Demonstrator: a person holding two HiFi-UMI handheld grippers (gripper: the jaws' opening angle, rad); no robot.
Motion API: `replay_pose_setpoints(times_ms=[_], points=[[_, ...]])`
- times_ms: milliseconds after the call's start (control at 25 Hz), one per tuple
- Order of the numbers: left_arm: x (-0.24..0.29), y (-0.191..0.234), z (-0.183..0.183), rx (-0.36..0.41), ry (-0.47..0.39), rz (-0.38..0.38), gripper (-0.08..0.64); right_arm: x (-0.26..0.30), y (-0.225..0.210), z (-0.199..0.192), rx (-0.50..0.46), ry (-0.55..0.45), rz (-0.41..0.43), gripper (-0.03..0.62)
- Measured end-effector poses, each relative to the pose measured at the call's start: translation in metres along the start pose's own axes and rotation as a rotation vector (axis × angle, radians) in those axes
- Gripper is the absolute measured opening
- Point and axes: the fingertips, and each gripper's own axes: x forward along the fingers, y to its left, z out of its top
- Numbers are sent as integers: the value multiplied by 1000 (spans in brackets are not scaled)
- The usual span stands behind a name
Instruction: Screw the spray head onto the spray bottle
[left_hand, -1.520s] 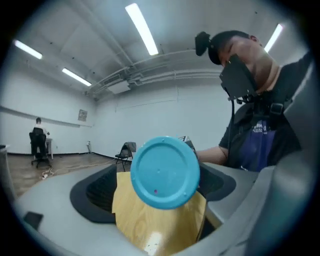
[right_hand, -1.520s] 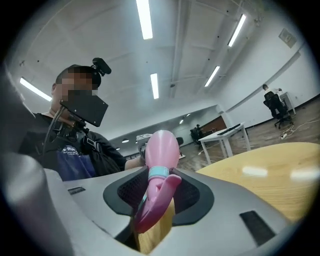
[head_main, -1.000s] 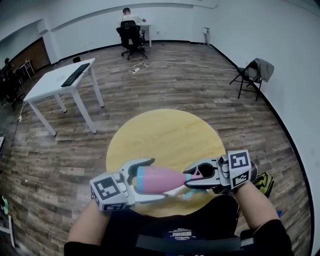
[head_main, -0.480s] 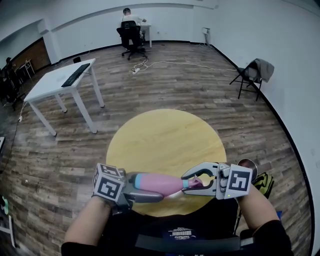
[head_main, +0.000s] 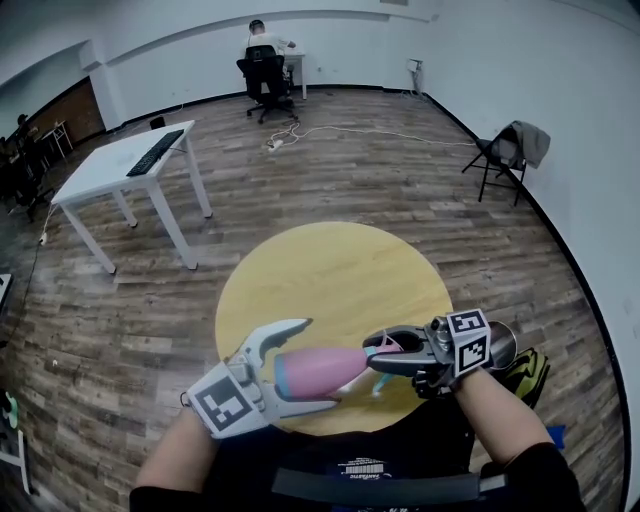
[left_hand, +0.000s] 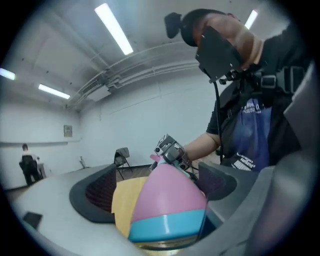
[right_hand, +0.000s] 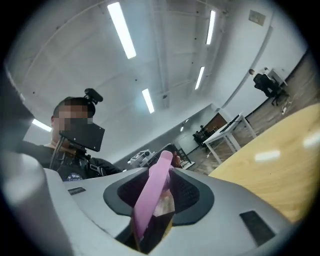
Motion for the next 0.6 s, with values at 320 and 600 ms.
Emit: replay_pose_setpoints(times_ms=[320,600], points=[[-3,3,5,133,17,47,520,-12,-6,21,114,-157,41,155],[7,10,-4,147,71,78,520,-9,-2,29,85,-151,17,155]])
